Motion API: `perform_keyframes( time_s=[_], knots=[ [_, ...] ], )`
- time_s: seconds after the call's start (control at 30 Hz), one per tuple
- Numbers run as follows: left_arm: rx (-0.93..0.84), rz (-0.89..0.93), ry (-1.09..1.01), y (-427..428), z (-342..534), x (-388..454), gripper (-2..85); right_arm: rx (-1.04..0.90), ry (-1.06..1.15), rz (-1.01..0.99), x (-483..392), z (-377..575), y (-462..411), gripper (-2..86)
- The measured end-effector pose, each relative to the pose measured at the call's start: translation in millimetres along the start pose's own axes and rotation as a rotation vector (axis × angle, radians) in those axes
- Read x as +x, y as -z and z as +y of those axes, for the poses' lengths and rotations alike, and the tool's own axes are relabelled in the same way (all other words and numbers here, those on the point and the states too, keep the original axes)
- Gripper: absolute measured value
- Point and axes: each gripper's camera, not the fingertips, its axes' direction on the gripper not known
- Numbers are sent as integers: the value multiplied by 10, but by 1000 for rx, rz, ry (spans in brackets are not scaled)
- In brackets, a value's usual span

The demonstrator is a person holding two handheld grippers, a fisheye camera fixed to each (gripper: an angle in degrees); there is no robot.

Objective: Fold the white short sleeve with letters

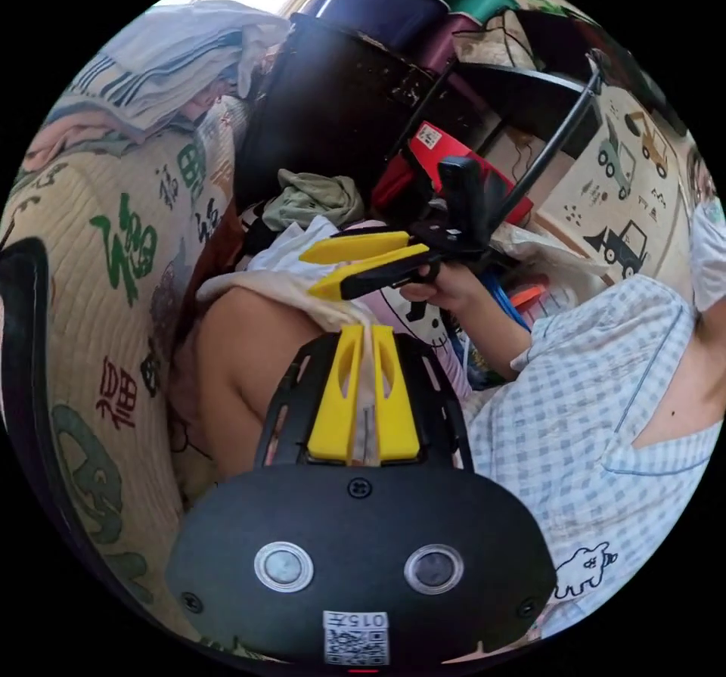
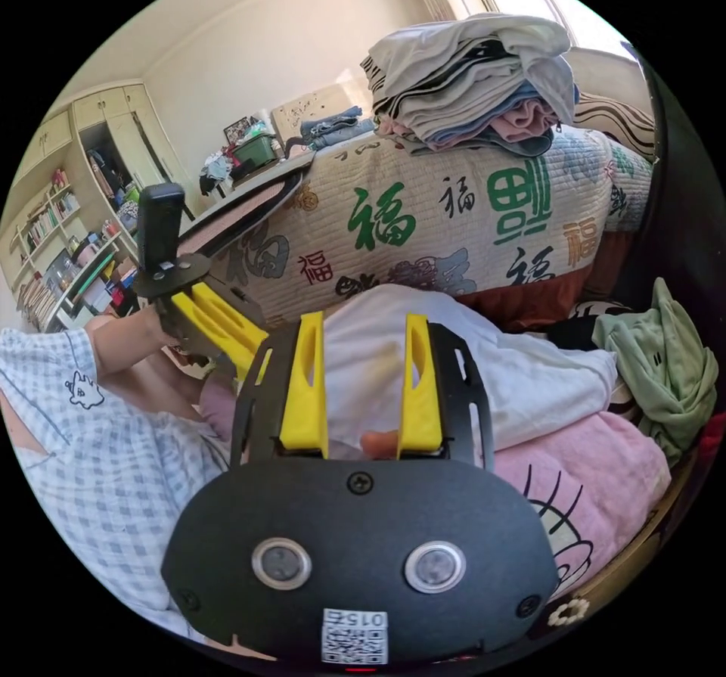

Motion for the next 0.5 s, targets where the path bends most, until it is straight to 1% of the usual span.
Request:
perform_keyframes(
  time_s=[0.17,0.27,0.3,0.37,0.43,0.5],
  knots=[
    [-74,-54,-185,-293,-376,566,10,-106,-36,-85,214,-16,-165,149],
    [-121,-113,-243,-460,-510,755,11,-75,-70,-95,328,93,-156,119],
    [-126,-118,-246,-499,-545,782,11,-66,-74,-97,349,117,-140,106],
    [-124,-113,-224,-523,-603,777,13,-29,-107,-138,459,216,-62,48],
    [-115,-105,-193,-510,-647,749,17,11,-147,-177,560,306,13,16],
    [-121,-107,-153,-474,-667,701,26,55,-172,-184,627,409,104,3]
  ],
)
